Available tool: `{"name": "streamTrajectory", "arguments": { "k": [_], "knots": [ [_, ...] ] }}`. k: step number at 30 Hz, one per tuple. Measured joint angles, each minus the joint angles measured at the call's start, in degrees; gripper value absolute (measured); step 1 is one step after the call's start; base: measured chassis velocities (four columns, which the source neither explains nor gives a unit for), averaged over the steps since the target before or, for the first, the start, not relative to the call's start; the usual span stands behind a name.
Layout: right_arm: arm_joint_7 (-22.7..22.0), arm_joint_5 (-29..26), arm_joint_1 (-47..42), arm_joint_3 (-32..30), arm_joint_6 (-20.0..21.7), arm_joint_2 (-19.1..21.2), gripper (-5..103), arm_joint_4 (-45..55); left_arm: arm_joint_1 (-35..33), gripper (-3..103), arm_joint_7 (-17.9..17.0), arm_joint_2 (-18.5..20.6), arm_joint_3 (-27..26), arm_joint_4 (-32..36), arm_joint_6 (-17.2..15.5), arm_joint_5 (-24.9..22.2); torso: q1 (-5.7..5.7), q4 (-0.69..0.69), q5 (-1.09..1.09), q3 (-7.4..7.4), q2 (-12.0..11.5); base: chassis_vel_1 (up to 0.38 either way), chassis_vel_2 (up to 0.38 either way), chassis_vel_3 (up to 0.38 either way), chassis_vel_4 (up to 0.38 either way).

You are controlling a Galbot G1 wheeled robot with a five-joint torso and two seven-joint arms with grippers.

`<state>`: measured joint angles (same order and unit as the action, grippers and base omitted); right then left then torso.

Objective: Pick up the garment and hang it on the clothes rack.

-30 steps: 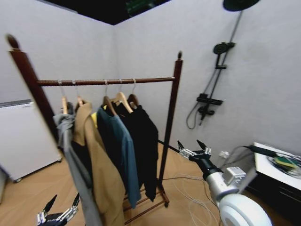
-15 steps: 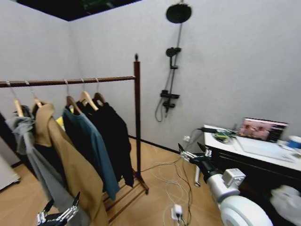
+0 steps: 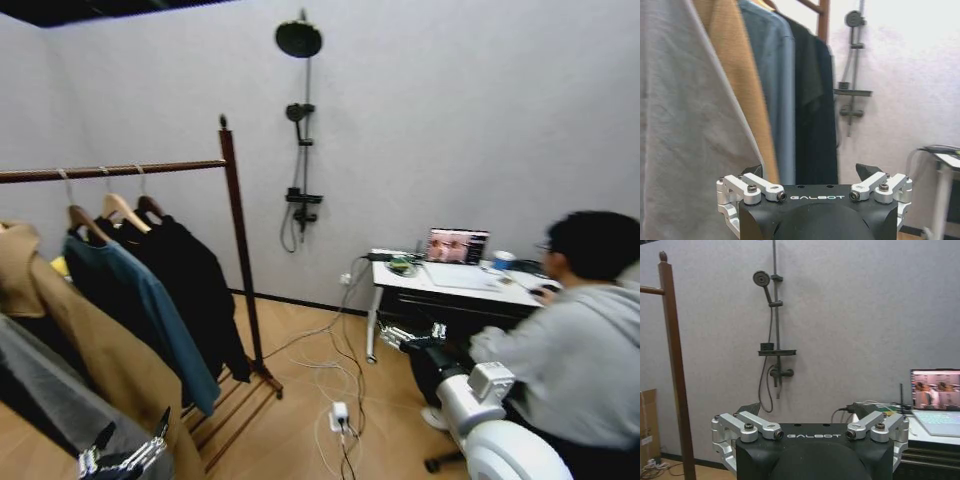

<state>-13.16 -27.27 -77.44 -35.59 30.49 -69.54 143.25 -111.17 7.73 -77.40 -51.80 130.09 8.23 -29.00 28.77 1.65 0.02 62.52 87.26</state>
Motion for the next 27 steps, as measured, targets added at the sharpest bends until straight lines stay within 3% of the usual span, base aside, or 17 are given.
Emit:
{"name": "streamTrajectory", "arguments": {
  "k": [27],
  "knots": [
    [0.9, 1.6, 3.3, 3.4, -0.2, -0.4, 100, 0.0, 0.0, 100, 0.0, 0.0, 0.0, 0.0, 0.0, 0.0, 0.01, -0.01, -0.03, 0.00, 0.0, 0.003, -0.255, -0.255, -0.001]
  ]
}}
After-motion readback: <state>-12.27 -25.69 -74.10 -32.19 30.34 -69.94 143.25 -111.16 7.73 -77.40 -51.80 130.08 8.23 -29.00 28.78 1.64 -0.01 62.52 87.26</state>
